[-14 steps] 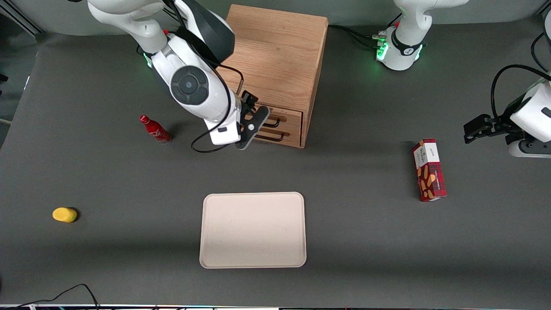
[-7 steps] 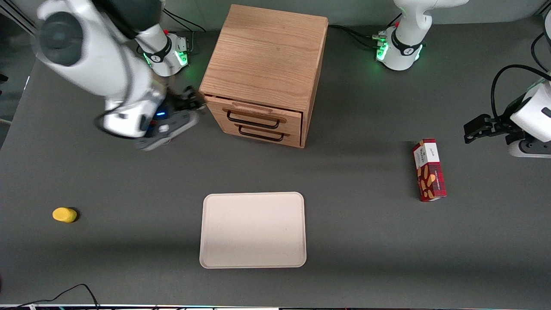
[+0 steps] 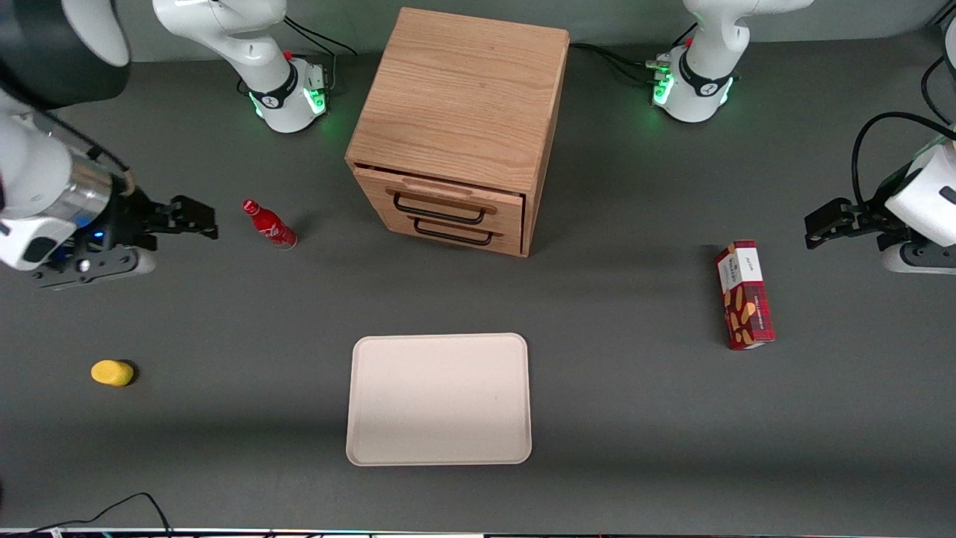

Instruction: Close top drawer

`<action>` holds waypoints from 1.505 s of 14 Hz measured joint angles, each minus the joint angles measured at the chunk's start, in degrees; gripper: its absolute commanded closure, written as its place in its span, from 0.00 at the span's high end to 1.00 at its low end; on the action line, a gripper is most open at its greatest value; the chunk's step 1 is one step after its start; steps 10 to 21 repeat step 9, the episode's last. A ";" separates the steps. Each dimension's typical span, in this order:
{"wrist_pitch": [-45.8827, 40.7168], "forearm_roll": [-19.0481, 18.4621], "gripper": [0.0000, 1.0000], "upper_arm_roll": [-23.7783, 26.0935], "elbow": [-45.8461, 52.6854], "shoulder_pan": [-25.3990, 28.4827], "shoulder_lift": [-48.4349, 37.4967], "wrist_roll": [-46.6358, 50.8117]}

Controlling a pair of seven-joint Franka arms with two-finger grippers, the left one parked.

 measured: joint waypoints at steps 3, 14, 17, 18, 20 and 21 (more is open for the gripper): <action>0.05 -0.61 1.00 -2.05 -2.10 -0.72 -0.71 0.00; 0.11 -4.05 1.00 -2.26 -2.23 -0.88 -1.00 0.00; 0.11 -4.05 1.00 -2.26 -2.23 -0.88 -1.00 0.00; 0.11 -4.05 1.00 -2.26 -2.23 -0.88 -1.00 0.00; 0.11 -4.05 1.00 -2.26 -2.23 -0.88 -1.00 0.00; 0.11 -4.05 1.00 -2.26 -2.23 -0.88 -1.00 0.00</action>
